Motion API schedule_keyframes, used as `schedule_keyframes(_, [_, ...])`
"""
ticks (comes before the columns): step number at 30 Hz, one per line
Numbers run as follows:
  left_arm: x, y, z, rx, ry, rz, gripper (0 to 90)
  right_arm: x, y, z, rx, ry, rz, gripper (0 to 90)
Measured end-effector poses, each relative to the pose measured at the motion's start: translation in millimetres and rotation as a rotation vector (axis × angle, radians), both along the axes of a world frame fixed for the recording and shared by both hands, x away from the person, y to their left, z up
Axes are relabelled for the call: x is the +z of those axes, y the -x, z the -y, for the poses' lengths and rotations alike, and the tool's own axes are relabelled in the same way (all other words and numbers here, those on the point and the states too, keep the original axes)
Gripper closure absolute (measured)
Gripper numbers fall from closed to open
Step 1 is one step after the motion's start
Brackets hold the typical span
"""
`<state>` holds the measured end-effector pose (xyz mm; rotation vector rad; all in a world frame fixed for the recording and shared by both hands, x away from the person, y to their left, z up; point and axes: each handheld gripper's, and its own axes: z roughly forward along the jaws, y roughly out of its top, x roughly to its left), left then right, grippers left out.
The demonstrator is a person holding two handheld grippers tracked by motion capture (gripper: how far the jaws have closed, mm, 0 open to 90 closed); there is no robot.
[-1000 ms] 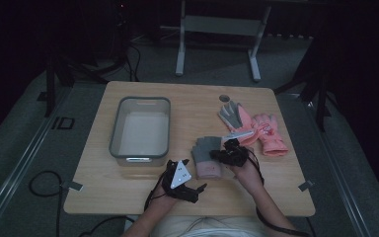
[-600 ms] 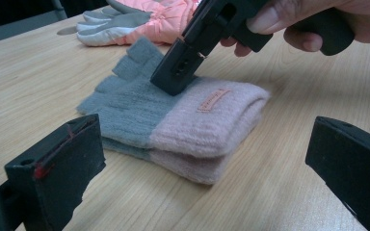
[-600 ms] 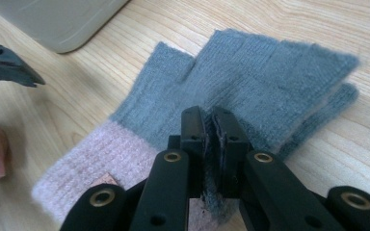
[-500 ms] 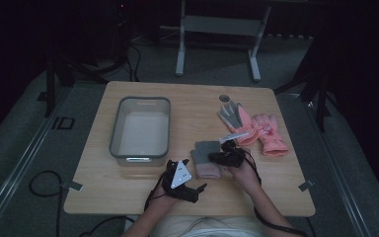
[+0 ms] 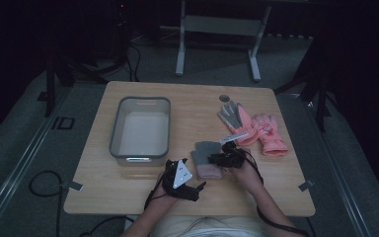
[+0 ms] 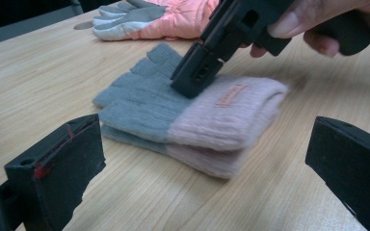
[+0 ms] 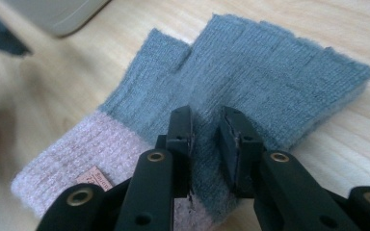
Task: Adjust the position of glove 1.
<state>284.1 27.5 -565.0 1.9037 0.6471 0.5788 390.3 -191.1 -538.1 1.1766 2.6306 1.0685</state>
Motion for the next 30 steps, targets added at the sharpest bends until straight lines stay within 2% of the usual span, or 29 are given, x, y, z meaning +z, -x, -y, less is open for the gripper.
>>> schedule_keyframes(2, [0.0,0.0,0.0,0.0,0.0,0.0,0.0,0.4,0.0,0.1,0.02,0.004,-0.003,75.3])
schedule_keyframes(3, [0.0,1.0,-0.6,-0.024,0.019,0.008,0.0,0.4,0.0,0.1,0.02,0.004,-0.003,75.2])
schedule_keyframes(4, [0.0,1.1,-0.8,-0.043,0.03,0.004,0.0,0.6,0.2,0.8,0.051,0.009,0.002,74.5])
schedule_keyframes(6, [0.5,1.3,-0.2,-0.086,0.047,-0.004,0.0,2.2,-0.1,2.5,0.053,-0.004,-0.006,72.3])
schedule_keyframes(8, [2.0,1.7,2.5,-0.128,0.058,-0.024,0.0,8.2,1.8,3.9,0.056,0.001,0.019,70.4])
schedule_keyframes(9, [3.7,1.8,5.7,-0.133,0.031,-0.028,0.0,12.2,2.8,5.0,0.055,0.001,0.033,69.4])
schedule_keyframes(10, [5.5,2.3,8.6,-0.13,-0.002,-0.015,0.0,16.8,3.1,6.6,0.048,-0.002,0.048,68.7])
schedule_keyframes(12, [9.9,2.2,11.6,-0.169,0.01,0.002,0.0,26.0,1.2,10.5,0.034,-0.003,0.081,66.1])
schedule_keyframes(13, [13.4,1.2,13.6,-0.167,0.002,-0.02,0.0,30.3,-0.9,12.4,0.024,-0.003,0.089,65.4])
schedule_keyframes(14, [13.4,1.2,13.6,-0.167,0.002,-0.02,2.1,30.3,-0.9,12.4,0.024,-0.003,0.089,65.4])
schedule_keyframes(15, [20.4,-0.9,16.0,-0.164,-0.015,-0.034,2.1,34.3,-3.3,13.8,0.015,-0.001,0.099,64.6])
schedule_keyframes(16, [23.2,-2.5,17.2,-0.16,-0.019,-0.031,7.0,41.0,-8.2,15.1,0.006,0.003,0.122,63.4])
schedule_keyframes(17, [25.2,-4.2,18.7,-0.156,-0.021,-0.04,7.3,43.1,-11.1,15.0,0.007,0.007,0.128,62.3])
schedule_keyframes(19, [29.5,-11.3,23.2,-0.153,-0.071,-0.065,8.1,44.4,-16.1,14.3,-0.003,0.017,0.139,61.4])
schedule_keyframes(20, [29.5,-11.3,23.2,-0.153,-0.071,-0.065,9.2,44.4,-16.1,14.3,-0.003,0.017,0.139,61.4])
schedule_keyframes(21, [31.7,-14.3,27.8,-0.192,-0.129,-0.043,9.2,44.0,-19.9,14.2,-0.011,0.013,0.135,59.7])
schedule_keyframes(22, [31.9,-15.2,30.2,-0.216,-0.138,-0.042,9.2,41.2,-26.4,13.5,-0.028,0.014,0.133,57.6])
schedule_keyframes(24, [30.3,-16.5,36.9,-0.245,-0.209,-0.027,9.3,37.1,-31.6,12.1,-0.041,0.015,0.126,56.1])
schedule_keyframes(25, [29.1,-16.7,38.6,-0.253,-0.227,-0.016,9.3,34.3,-34.6,11.7,-0.042,0.022,0.119,55.3])
schedule_keyframes(30, [20.2,-21.7,48.9,-0.291,-0.33,-0.023,16.5,20.7,-45.3,7.9,-0.05,0.029,0.075,48.4])
